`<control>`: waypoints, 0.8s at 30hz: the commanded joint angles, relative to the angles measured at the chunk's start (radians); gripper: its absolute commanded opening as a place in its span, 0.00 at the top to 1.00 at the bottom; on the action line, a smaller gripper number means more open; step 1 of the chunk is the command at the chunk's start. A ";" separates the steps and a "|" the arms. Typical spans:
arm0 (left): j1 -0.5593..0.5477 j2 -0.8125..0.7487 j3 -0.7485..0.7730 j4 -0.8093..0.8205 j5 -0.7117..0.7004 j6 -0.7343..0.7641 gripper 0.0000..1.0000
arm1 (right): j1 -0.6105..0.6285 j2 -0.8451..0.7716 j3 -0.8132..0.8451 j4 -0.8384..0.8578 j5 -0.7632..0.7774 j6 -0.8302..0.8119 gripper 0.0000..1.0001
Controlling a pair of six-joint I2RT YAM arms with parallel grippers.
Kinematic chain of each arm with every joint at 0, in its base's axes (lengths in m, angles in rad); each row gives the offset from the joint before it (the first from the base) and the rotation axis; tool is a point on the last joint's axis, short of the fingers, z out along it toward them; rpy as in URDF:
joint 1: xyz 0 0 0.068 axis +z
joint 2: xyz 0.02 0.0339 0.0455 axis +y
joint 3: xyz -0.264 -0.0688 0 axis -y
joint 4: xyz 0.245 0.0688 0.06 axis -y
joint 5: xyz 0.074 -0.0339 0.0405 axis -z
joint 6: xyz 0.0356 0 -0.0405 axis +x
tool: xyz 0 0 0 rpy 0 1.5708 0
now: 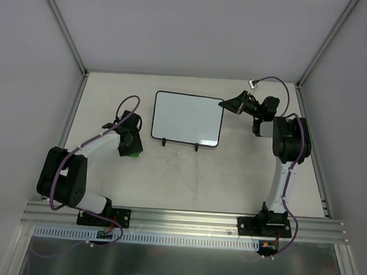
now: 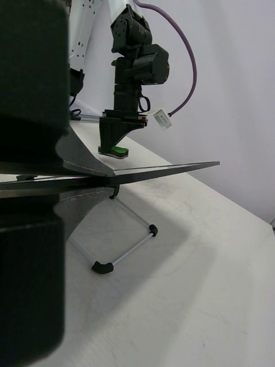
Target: Erase the whiteboard
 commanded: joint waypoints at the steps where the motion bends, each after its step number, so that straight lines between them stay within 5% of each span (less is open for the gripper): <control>1: 0.014 -0.001 0.015 0.027 0.017 -0.007 0.44 | 0.030 -0.023 0.017 0.199 -0.033 0.008 1.00; 2: 0.015 -0.012 0.015 0.026 0.017 -0.009 0.30 | 0.030 -0.023 0.019 0.199 -0.033 0.010 1.00; 4: 0.015 -0.028 0.011 0.029 0.017 -0.007 0.24 | 0.030 -0.021 0.020 0.199 -0.031 0.013 0.85; 20: 0.017 -0.185 -0.010 0.024 0.041 0.005 0.14 | 0.022 -0.021 0.017 0.197 -0.027 0.007 0.53; 24: 0.019 -0.217 -0.012 0.026 0.050 0.005 0.14 | 0.002 -0.026 0.008 0.199 -0.010 0.004 0.24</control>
